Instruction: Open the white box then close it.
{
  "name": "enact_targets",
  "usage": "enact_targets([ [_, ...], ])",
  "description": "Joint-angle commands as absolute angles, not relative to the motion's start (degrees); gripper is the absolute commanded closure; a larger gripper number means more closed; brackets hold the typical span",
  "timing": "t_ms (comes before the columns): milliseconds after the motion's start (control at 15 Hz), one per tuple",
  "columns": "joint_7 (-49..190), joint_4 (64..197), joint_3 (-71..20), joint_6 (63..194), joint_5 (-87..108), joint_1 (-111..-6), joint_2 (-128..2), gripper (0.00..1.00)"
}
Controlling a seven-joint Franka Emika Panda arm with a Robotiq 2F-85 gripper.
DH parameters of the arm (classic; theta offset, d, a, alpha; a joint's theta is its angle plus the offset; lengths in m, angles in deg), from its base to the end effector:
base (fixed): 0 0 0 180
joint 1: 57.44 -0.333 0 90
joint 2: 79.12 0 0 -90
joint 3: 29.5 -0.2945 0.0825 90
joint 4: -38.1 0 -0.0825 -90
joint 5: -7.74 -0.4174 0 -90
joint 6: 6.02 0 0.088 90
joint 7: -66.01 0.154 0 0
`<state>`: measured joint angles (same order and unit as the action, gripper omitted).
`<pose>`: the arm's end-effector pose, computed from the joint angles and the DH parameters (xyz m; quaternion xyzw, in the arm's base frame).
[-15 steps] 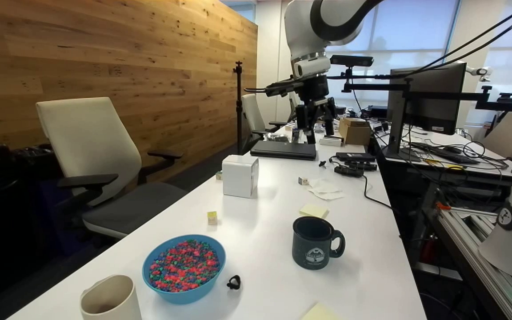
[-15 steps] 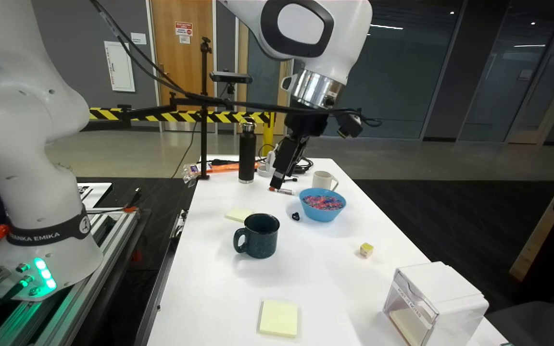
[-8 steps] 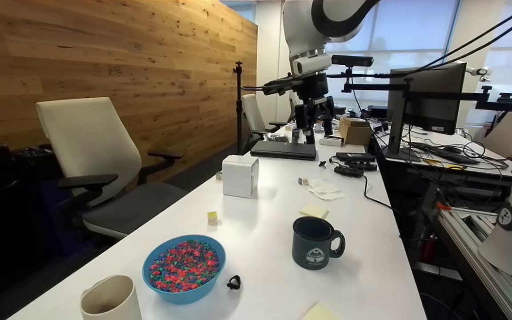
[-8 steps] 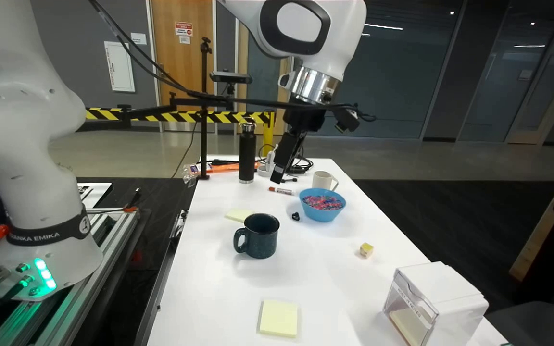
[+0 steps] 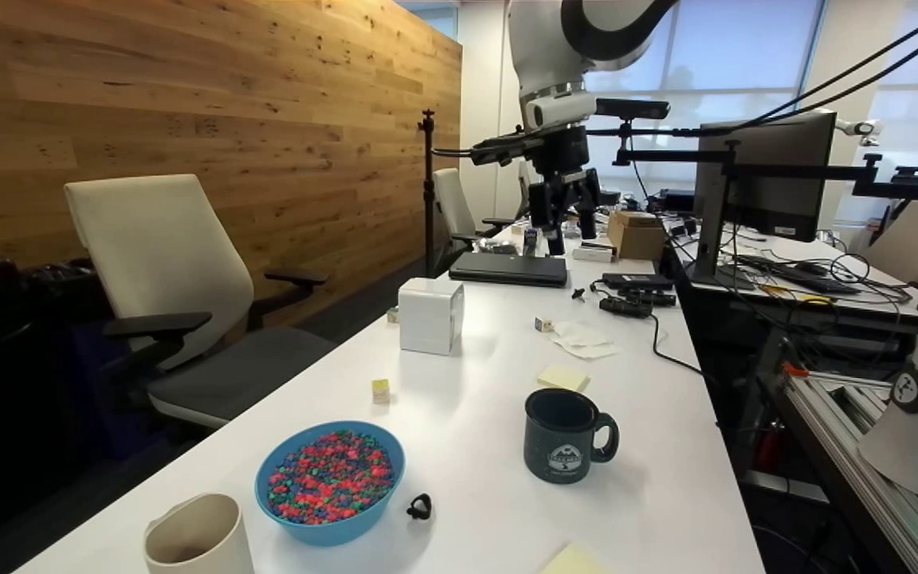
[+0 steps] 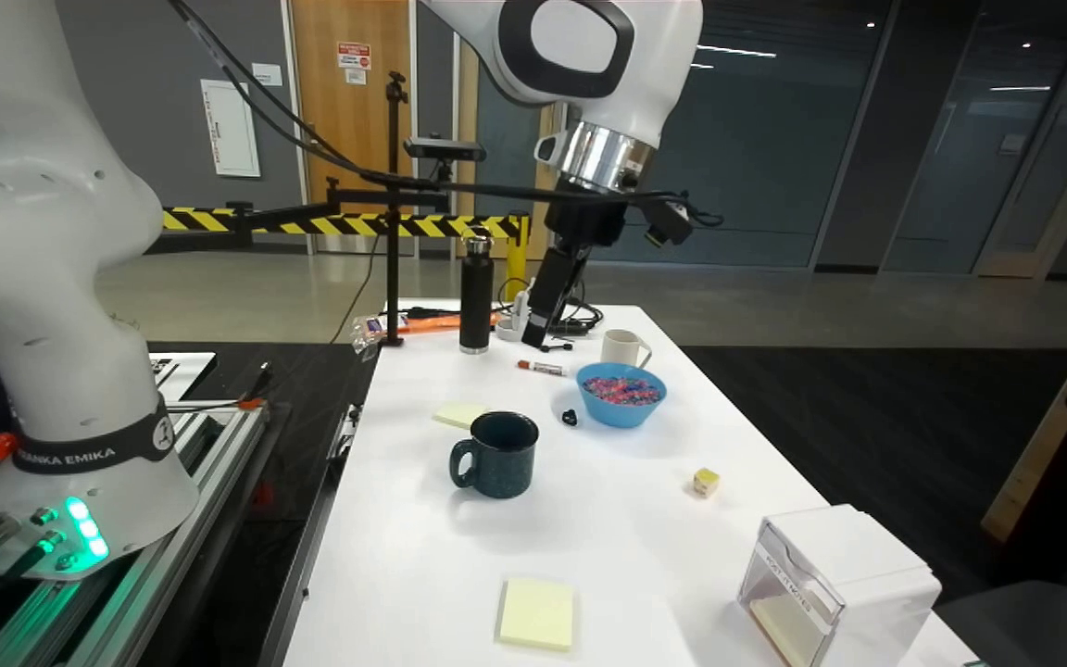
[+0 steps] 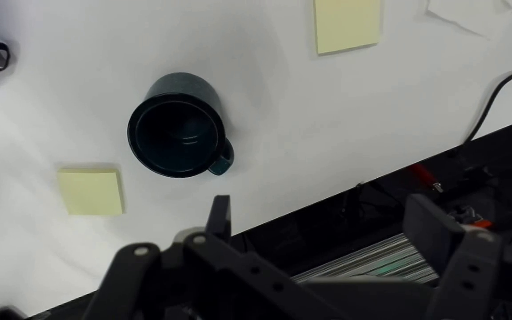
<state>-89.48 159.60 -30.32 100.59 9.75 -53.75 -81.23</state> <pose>0.5267 -0.0307 0.3278 -0.2285 -0.9670 0.0370 0.1062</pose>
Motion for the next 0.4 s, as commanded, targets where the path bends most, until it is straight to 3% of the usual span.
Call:
enact_targets([
  [0,-91.2,159.7,-28.7,99.6,9.9,-54.4,-82.9,0.0],
  [333,-91.2,159.7,-27.4,99.9,9.9,-54.0,-83.0,0.0],
])
